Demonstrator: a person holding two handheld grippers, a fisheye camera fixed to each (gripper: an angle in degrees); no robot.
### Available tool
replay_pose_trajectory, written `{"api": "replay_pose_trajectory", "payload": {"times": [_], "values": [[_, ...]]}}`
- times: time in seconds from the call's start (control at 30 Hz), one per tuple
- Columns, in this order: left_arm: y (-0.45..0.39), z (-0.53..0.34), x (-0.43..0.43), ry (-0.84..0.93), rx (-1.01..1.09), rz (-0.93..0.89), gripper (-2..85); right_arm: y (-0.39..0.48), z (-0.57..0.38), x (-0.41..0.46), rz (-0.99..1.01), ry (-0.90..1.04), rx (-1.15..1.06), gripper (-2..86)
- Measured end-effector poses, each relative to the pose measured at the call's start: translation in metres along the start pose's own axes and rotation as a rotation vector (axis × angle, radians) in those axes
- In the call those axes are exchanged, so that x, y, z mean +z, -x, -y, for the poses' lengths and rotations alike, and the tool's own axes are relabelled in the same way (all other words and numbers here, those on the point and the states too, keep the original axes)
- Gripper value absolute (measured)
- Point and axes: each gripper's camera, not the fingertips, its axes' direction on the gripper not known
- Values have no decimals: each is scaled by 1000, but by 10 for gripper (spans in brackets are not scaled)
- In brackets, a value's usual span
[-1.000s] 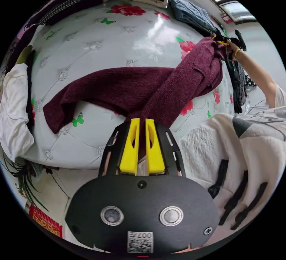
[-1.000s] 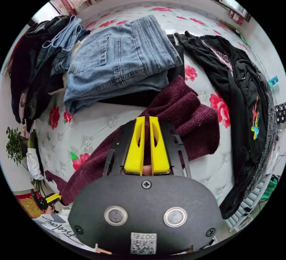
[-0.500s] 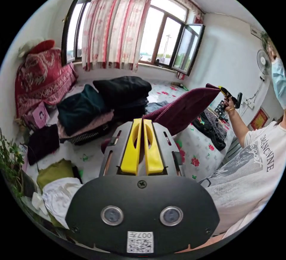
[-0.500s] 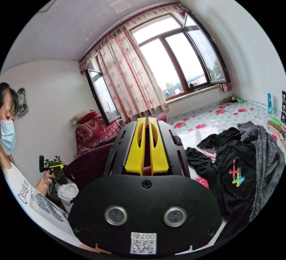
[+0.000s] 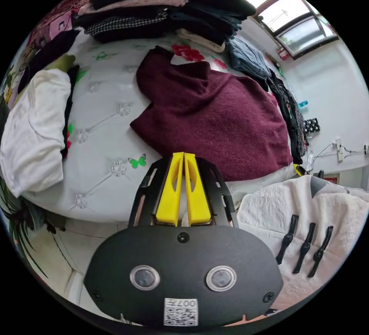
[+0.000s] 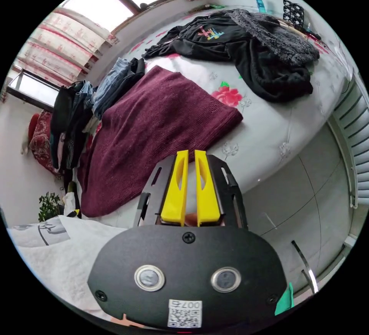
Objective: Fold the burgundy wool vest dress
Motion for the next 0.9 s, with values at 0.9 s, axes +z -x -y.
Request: {"api": "replay_pose_trajectory", "payload": {"times": [0.9], "values": [[79,62,-13,-165,-107,-347,48,107,-5,43,70,30,-357,54]]}}
